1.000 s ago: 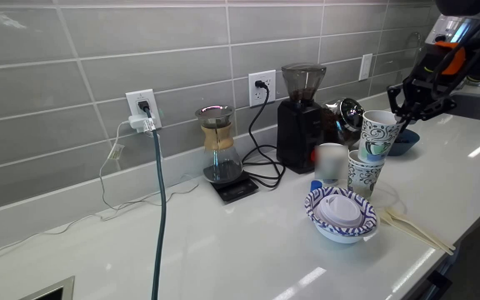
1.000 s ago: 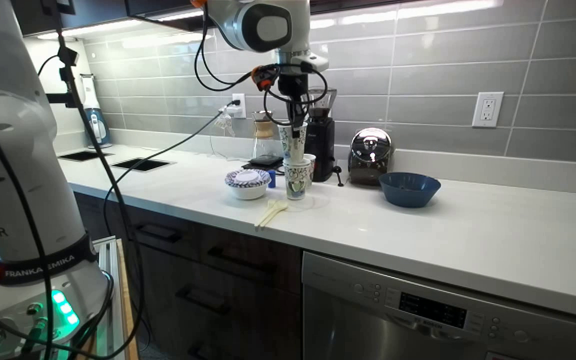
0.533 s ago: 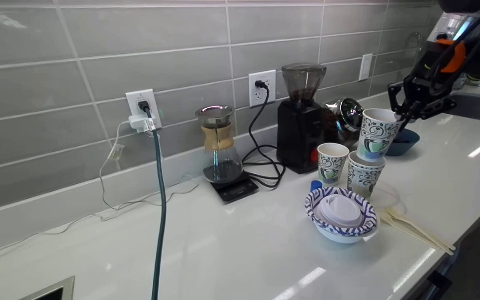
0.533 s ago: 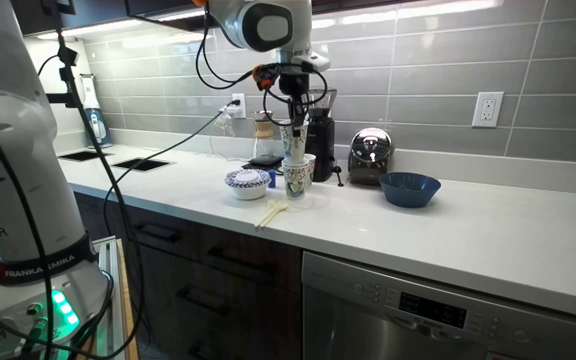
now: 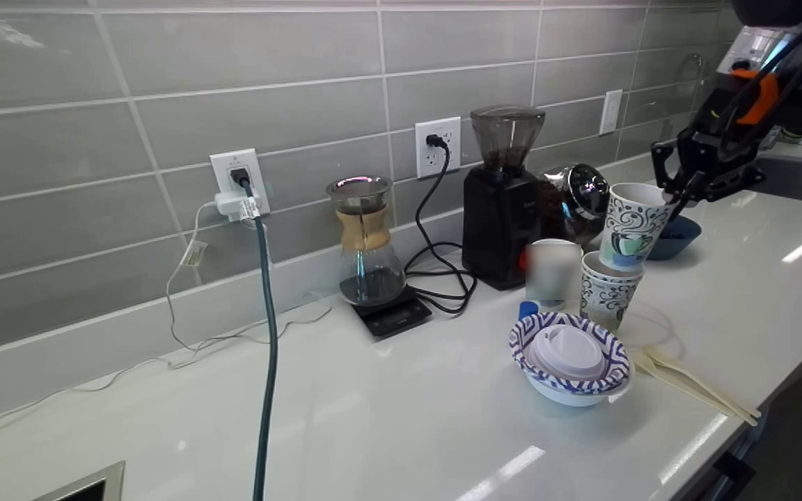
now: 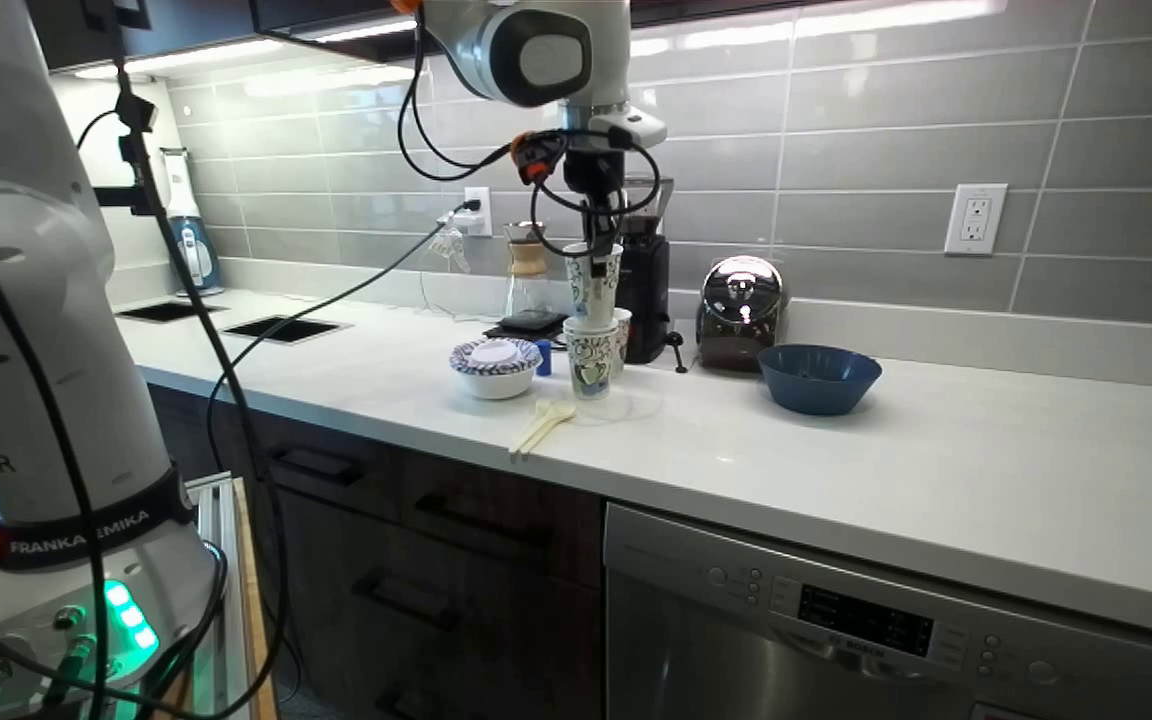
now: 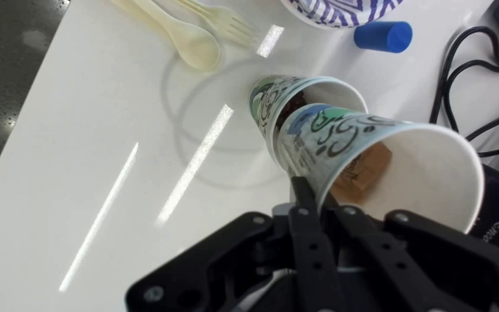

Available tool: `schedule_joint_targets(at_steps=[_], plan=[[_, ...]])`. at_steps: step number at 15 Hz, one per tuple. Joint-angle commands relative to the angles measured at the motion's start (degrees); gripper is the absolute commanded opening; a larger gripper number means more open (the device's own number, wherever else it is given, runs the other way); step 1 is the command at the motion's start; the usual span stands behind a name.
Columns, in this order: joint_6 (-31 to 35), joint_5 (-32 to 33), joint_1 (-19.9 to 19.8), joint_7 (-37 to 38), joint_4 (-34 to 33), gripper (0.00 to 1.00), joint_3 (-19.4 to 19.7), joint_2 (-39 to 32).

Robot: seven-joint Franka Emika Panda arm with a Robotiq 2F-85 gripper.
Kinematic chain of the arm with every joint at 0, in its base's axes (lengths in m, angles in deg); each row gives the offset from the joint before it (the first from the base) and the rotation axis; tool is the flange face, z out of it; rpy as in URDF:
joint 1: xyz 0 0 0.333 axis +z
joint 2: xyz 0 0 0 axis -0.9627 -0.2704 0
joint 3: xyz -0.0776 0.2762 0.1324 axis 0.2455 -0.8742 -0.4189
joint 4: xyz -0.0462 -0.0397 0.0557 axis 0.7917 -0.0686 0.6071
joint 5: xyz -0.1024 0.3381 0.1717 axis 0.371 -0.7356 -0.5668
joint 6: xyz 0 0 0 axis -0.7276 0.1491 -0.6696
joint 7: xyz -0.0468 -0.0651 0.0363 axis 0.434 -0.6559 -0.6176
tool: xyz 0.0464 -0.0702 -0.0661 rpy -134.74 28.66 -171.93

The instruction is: Stack up the paper cups

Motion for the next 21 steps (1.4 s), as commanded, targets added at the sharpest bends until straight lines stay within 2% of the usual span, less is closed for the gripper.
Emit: schedule_joint_targets(at_steps=[1,2,3,5,9,13,17,21], plan=[[1.19,-1.49,0.39,-1.74,-1.45,0.03,-0.26,-2.85],[1.82,-1.05,0.46,-1.7,-1.44,0.29,-0.34,-3.2],[2.18,-0.06,0.53,-1.28,-1.37,0.31,-0.38,-3.34],[2.03,1.16,0.75,-2.32,-1.44,0.43,-0.55,-2.8],[-0.12,5.56,1.38,-6.13,-3.6,0.71,-1.05,-1.88],[-0.52,10.69,1.92,-13.52,-7.37,0.98,-1.64,-5.49],[1.96,12.92,2.71,-18.96,-9.63,1.0,-2.48,-9.96],[4.81,14.32,3.73,-18.53,-12.5,1.0,-2.71,-15.19]])
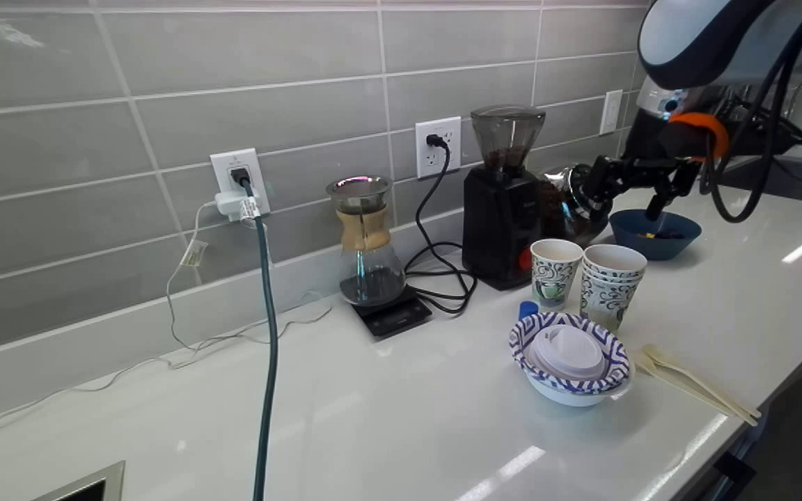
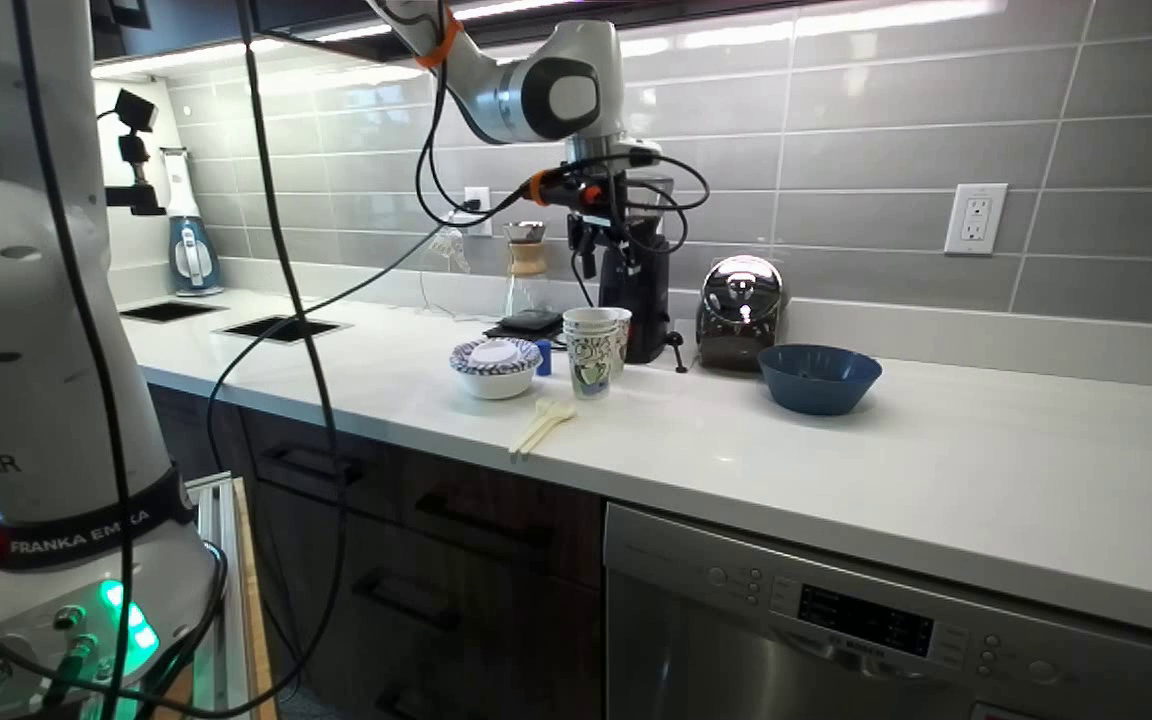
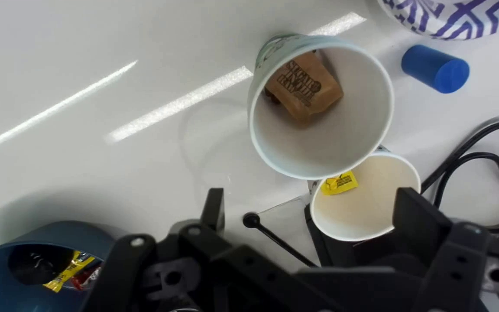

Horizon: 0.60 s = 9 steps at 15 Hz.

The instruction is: Stack up the paper cups

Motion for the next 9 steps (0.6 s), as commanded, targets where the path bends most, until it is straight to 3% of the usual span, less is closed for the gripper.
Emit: schedule_joint_targets(at_steps=[1,5,7,8,9], plan=[[1.93,2.47,0.99,-0.01,-4.54,1.0,0.05,-5.6],[2.88,2.56,1.54,0.35,-8.01,0.98,0.21,-10.08],[2.48,2.86,1.81,0.51,-9.71,0.85,0.29,-11.91],[2.19,3.27,2.01,0.74,-10.47,0.69,0.46,-12.79],[1.96,3.77,2.26,1.03,-11.24,0.61,0.68,-13.65]])
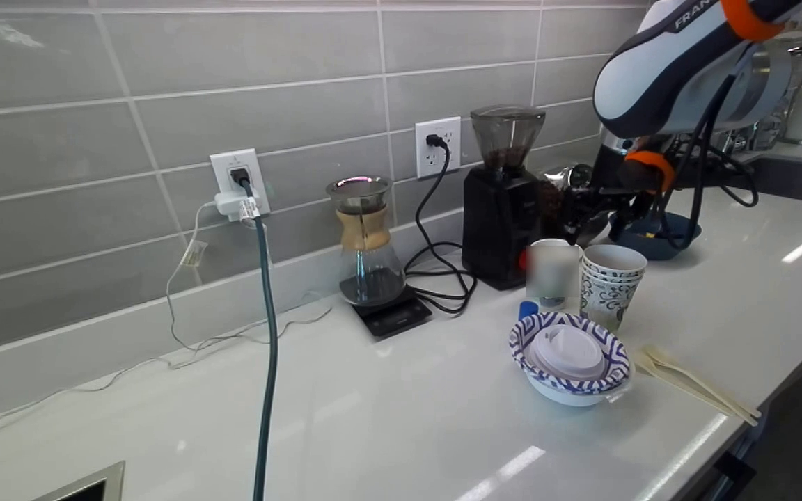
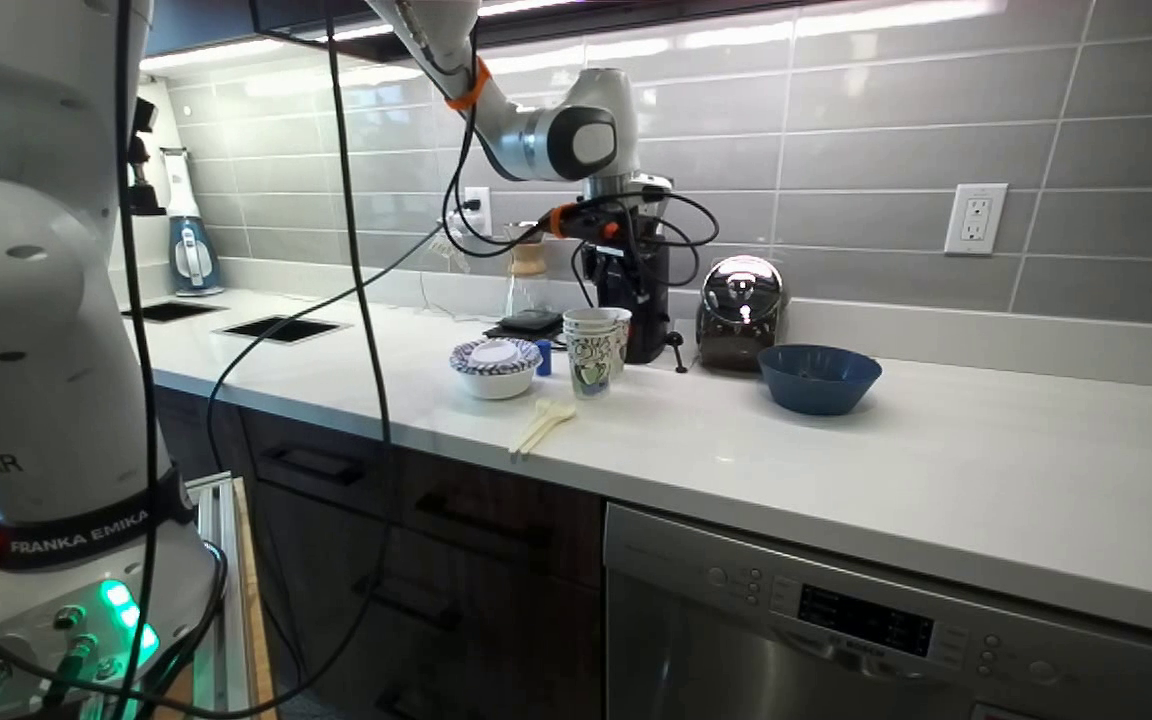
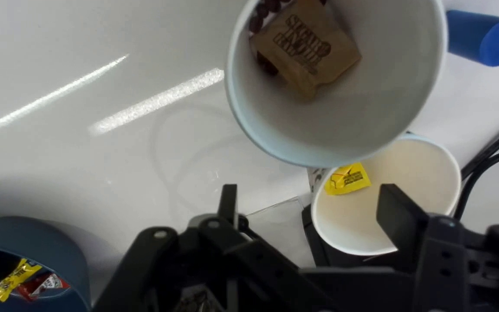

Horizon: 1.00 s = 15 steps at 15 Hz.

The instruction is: Stack up the paper cups

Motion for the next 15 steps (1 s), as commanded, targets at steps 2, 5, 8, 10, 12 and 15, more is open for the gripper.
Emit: schedule_joint_targets(at_steps=[2,5,8,10,12,15], plan=[[-0.61,2.4,1.23,1.06,-5.18,0.45,0.86,-4.97],[-1.3,2.25,1.42,1.05,-6.78,0.25,0.88,-6.86],[-3.84,1.27,1.25,1.01,-7.87,0.05,0.55,-7.36],[-5.46,1.26,1.25,1.4,-8.25,0.0,0.68,-6.84],[-7.74,0.58,0.93,1.52,-8.65,0.0,0.44,-5.6],[-9.41,-0.42,0.15,1.41,-8.81,0.01,0.31,-2.89]])
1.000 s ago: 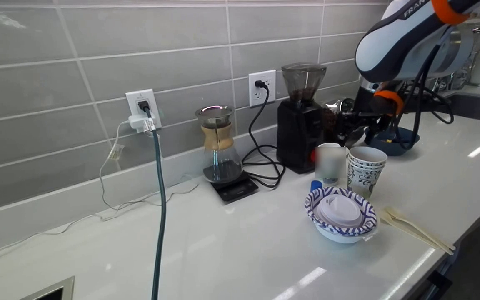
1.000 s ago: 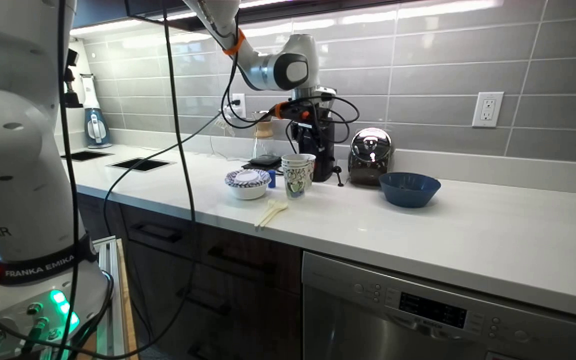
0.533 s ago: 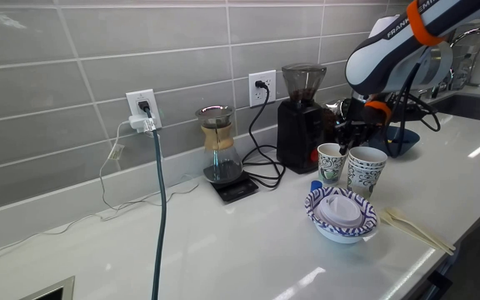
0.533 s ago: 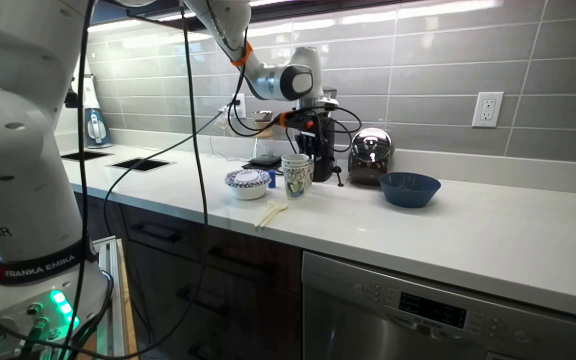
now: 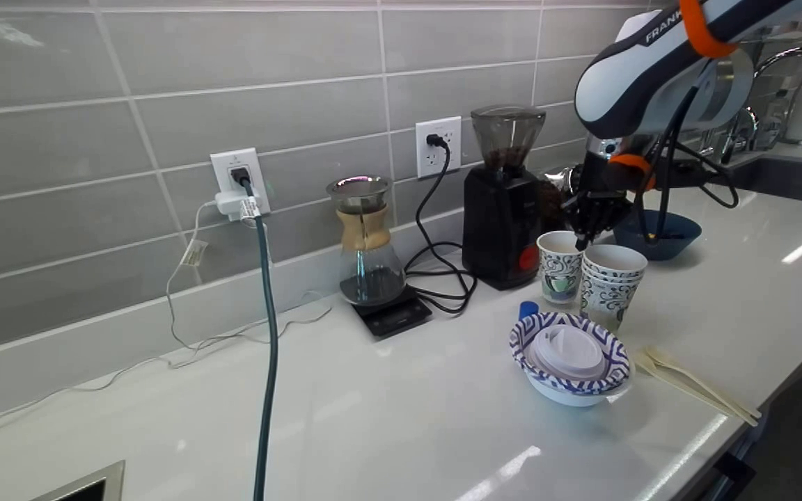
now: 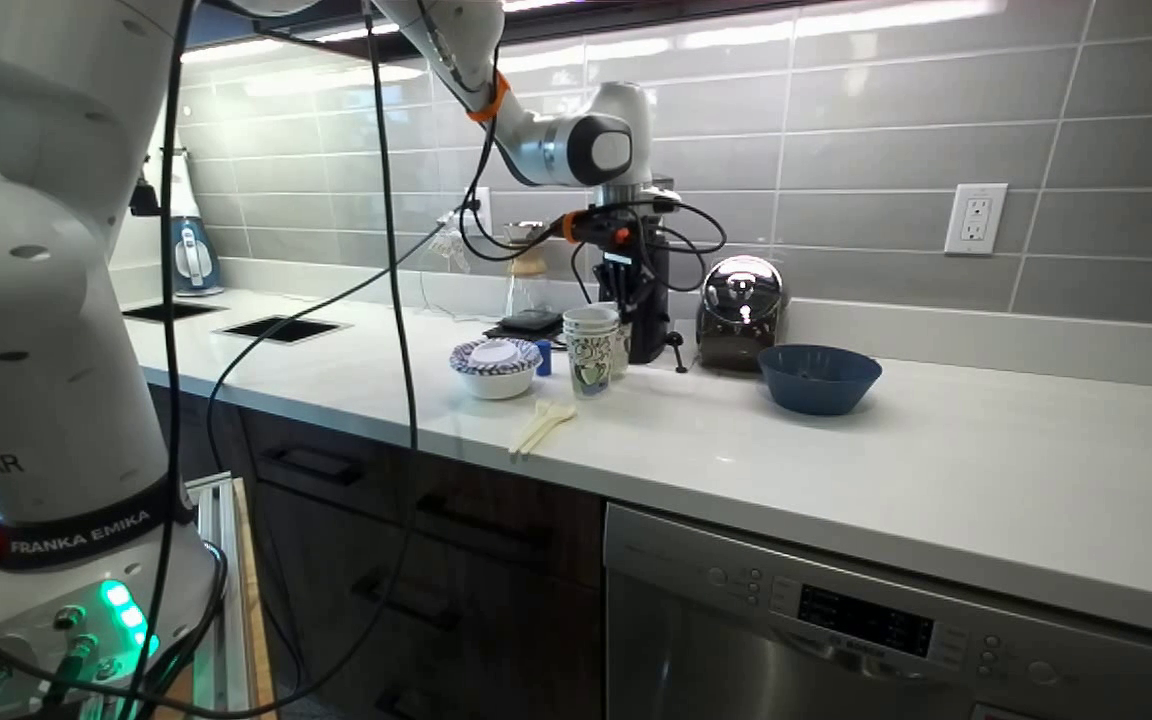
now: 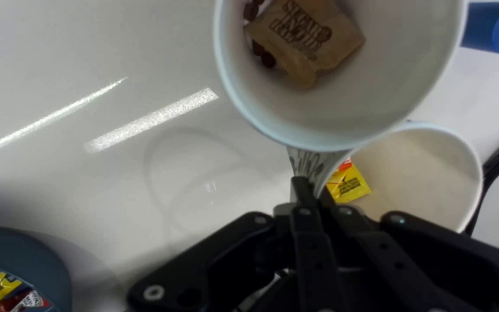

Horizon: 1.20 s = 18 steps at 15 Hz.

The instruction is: Stack up the paper cups

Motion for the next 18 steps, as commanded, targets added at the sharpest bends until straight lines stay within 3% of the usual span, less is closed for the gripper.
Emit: schedule_joint_targets(at_steps=[1,10,18], plan=[[-3.04,-1.65,-0.89,0.32,-0.72,0.01,0.0,3.6],[-6.65,-7.51,-4.95,0.44,2.84,0.01,1.26,14.99],[-11.05,-10.24,-5.05,-2.38,9.84,0.01,1.31,21.99]])
